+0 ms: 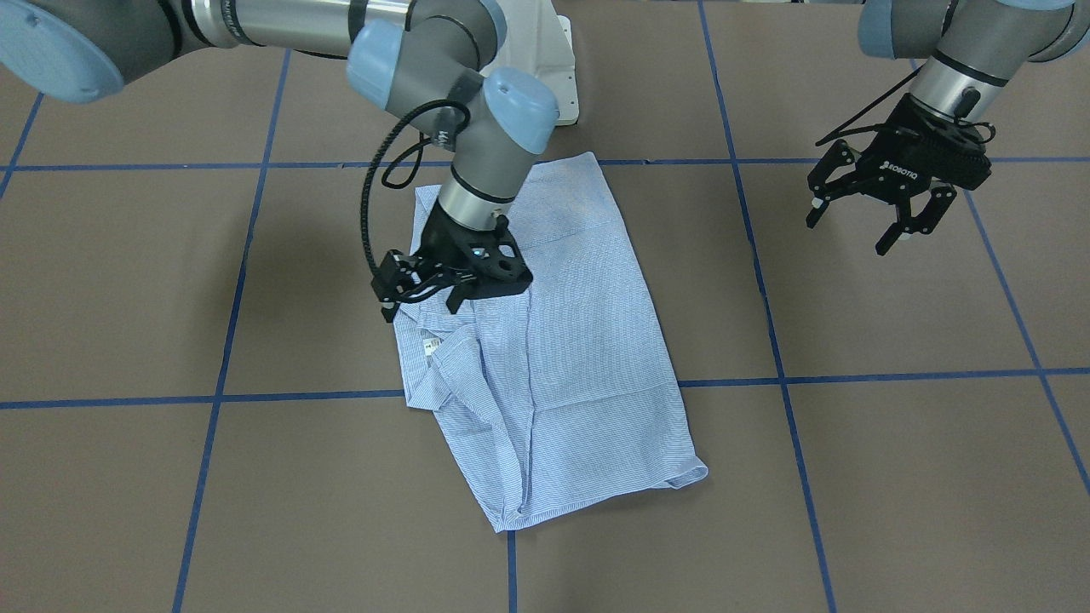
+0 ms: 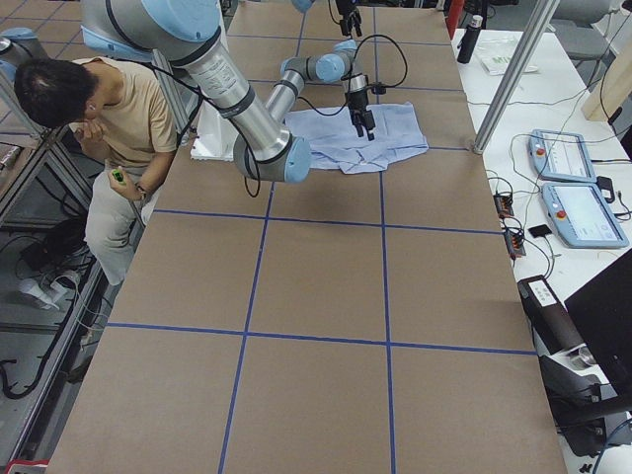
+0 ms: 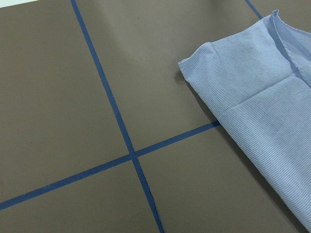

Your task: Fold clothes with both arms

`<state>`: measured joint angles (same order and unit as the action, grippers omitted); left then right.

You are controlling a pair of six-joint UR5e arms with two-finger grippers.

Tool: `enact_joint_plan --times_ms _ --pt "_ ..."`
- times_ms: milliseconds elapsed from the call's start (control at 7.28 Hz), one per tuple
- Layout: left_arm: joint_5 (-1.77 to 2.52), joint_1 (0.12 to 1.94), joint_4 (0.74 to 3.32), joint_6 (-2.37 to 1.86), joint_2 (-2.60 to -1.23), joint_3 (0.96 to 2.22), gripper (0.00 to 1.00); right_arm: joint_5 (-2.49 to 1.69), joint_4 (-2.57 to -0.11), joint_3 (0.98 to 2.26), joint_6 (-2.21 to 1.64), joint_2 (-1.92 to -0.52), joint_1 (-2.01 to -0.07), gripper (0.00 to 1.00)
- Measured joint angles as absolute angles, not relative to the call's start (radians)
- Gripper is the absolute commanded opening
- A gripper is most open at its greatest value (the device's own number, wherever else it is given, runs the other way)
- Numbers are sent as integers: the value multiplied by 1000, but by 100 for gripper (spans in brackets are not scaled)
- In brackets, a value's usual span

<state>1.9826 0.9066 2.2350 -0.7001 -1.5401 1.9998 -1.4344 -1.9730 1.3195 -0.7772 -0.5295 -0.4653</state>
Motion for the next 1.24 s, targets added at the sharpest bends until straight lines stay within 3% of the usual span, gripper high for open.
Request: enact_joint_plan --times_ms 549,1236 --pt "1982 907 2235 -699 -1539 2001 100 -1423 -1990 1140 -856 -412 -383 89" --pt "1983 907 2235 -700 -1539 2002 100 -1378 -2025 1099 -883 -386 -350 84"
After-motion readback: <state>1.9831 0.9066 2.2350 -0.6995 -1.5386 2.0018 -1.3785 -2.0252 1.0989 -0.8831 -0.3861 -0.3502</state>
